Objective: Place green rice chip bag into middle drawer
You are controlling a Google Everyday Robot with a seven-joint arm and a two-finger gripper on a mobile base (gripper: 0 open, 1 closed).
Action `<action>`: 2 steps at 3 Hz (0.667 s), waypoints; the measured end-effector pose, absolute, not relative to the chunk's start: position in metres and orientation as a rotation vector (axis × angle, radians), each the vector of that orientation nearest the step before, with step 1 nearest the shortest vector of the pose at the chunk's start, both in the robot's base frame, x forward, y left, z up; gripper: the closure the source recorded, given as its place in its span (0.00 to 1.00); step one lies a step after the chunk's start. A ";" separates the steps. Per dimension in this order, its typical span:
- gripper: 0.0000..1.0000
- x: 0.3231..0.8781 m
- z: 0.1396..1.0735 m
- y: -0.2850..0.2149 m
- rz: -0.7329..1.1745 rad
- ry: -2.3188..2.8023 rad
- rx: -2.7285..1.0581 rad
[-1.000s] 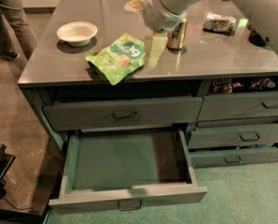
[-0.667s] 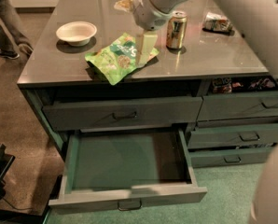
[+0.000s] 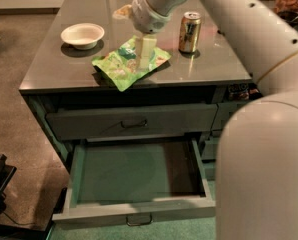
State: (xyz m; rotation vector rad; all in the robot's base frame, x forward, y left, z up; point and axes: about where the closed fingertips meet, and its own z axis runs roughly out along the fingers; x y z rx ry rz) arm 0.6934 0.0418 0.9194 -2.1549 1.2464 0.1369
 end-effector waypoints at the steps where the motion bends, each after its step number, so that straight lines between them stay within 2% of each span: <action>1: 0.00 0.694 0.898 0.045 0.241 1.293 -2.181; 2: 0.00 0.693 0.878 0.051 0.331 1.317 -2.205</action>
Offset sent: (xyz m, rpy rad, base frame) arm -0.0008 0.0086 -0.0565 -0.0185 0.2570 0.0396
